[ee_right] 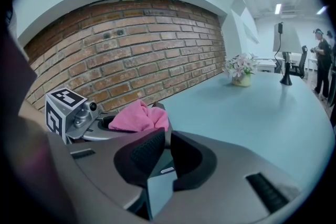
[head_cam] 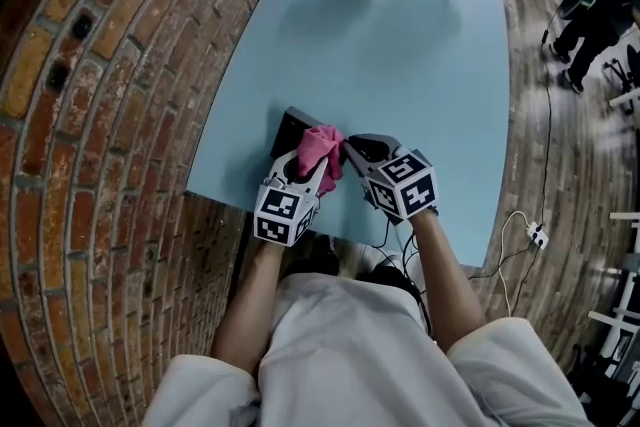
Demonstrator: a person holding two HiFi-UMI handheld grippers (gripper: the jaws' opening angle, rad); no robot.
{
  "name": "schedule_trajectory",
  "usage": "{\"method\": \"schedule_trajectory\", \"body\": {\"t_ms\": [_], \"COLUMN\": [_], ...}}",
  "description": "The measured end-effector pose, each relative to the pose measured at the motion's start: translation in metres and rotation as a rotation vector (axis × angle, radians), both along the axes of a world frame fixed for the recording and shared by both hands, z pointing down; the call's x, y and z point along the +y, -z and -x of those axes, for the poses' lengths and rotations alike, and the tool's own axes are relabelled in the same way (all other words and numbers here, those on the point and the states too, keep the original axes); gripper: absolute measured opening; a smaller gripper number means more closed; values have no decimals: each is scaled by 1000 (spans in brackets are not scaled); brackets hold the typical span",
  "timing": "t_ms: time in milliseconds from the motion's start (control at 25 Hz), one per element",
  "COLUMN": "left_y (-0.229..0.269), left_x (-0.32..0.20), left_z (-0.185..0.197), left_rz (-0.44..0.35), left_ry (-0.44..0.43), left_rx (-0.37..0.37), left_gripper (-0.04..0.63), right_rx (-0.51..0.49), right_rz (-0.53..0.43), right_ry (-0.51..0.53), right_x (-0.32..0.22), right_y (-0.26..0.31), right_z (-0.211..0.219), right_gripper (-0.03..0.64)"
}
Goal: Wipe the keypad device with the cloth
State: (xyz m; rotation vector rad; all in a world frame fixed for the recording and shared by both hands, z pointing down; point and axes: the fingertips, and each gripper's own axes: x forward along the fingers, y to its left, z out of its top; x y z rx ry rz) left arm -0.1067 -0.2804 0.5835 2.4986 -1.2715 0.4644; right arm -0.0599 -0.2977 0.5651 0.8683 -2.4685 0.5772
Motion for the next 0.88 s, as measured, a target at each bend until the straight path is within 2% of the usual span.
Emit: {"method": "schedule_trajectory", "body": {"t_ms": [520, 880], "left_y": [-34, -45], "left_x": [26, 34], "left_z": [17, 22], "left_rz": [95, 126], "left_ry": [-1, 7], "left_rx": [-72, -63], "left_gripper": [140, 140], "right_rx": [11, 17], "right_rz": [-11, -22], "right_ry": [-29, -51], "right_x": [0, 0], "right_y": [1, 1], "right_z": [-1, -1], "right_gripper": [46, 46]}}
